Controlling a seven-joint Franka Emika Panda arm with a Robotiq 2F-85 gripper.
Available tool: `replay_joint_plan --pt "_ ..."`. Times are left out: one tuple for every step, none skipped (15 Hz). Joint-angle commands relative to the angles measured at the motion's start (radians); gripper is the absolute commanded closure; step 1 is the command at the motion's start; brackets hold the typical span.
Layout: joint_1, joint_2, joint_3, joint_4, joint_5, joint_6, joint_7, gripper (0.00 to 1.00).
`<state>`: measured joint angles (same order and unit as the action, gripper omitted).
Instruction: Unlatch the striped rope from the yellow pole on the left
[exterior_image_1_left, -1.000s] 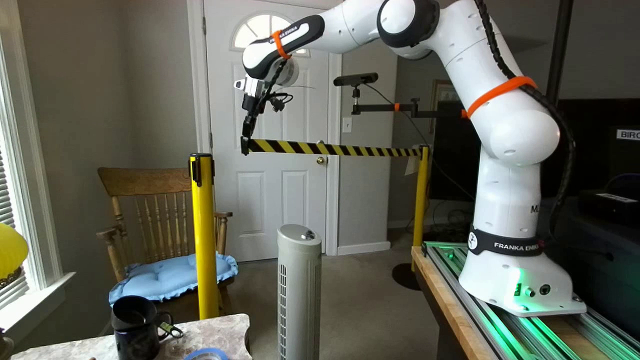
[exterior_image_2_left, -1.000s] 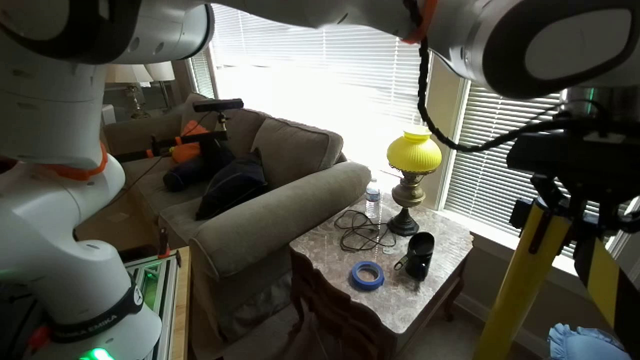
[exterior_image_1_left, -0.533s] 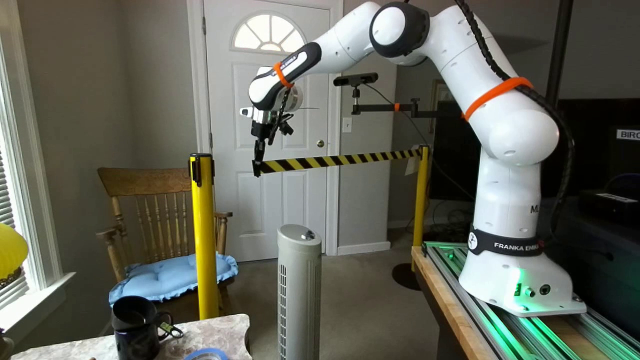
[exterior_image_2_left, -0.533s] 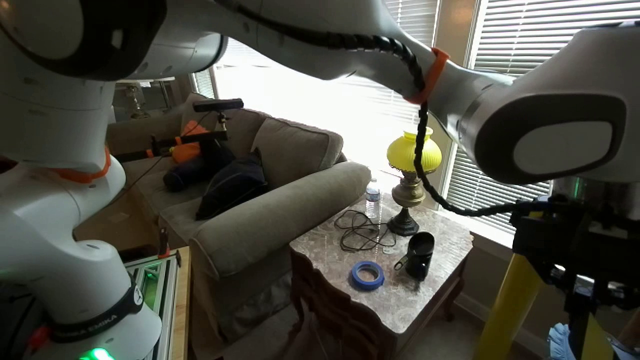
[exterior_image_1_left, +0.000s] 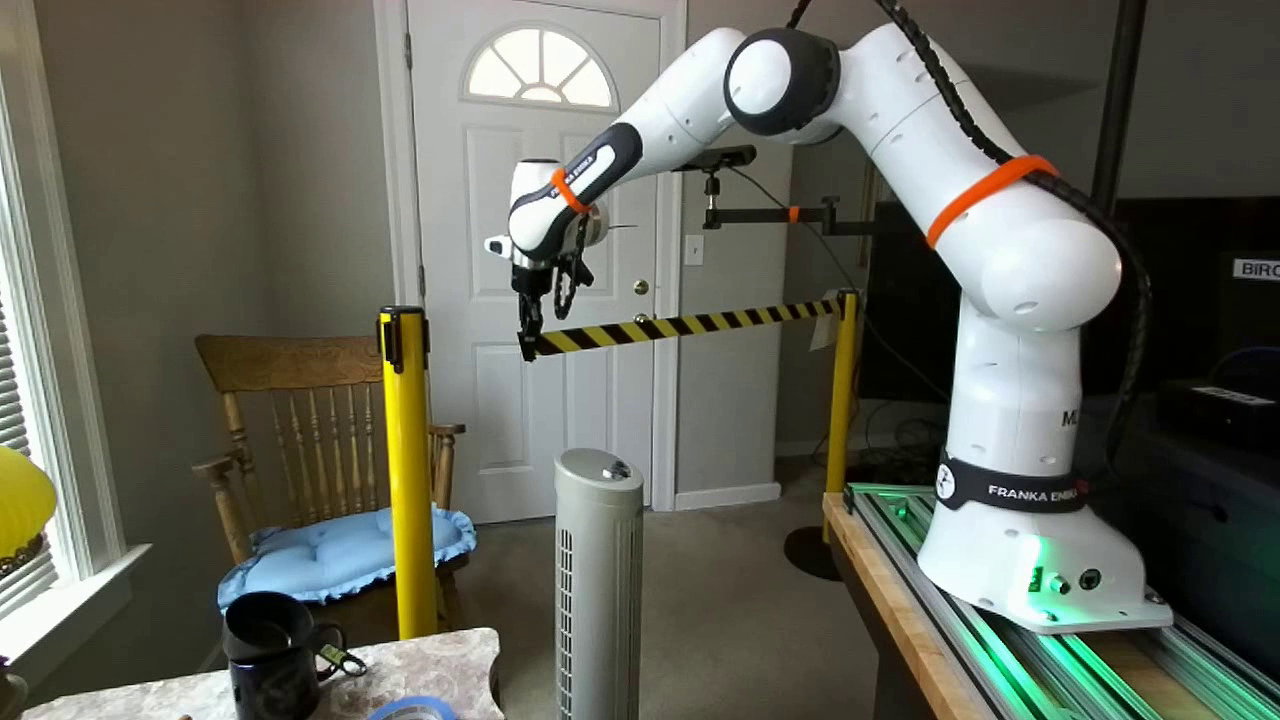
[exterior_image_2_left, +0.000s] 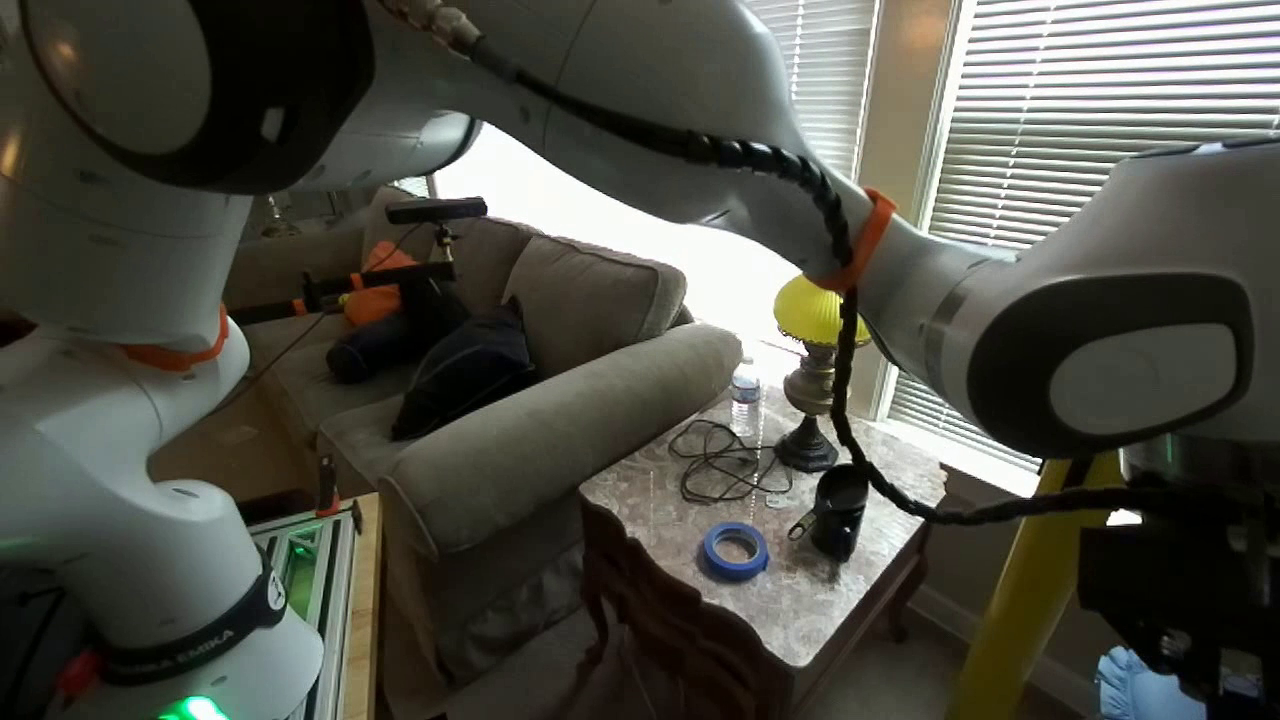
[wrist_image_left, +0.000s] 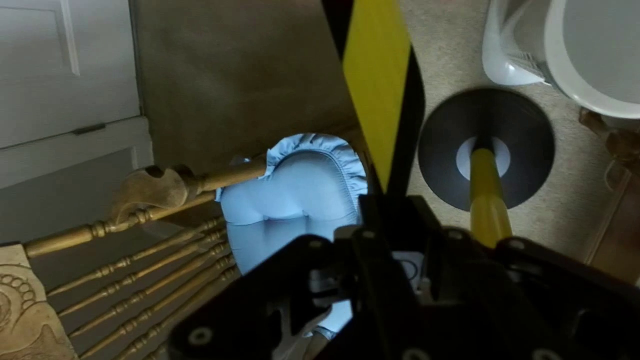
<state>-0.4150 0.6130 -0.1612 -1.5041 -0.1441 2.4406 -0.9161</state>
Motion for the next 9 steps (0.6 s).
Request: replay_joint_plan --pt "0.057 0.059 -0.079 0.012 -0.121 0.135 0.123 0.56" --pt "0.071 0.072 -0.099 0.017 -0.152 0.163 0.164 0.49" --pt "0.084 0.079 -0.111 0.019 -0.172 0.189 0.209 0.43" --pt "0.097 0.081 -0.120 0.019 -0.186 0.202 0.256 0.34" --pt "0.105 0.070 -0.111 0.016 -0.177 0.192 0.298 0.27" --pt "0.116 0.061 -0.104 0.017 -0.168 0.169 0.346 0.20" --pt "0.112 0.033 -0.072 0.010 -0.137 0.119 0.361 0.12" --pt "0.107 0.003 -0.039 0.006 -0.105 0.055 0.373 0.05" --pt "0.104 -0.015 -0.015 0.009 -0.080 -0.003 0.390 0.00"
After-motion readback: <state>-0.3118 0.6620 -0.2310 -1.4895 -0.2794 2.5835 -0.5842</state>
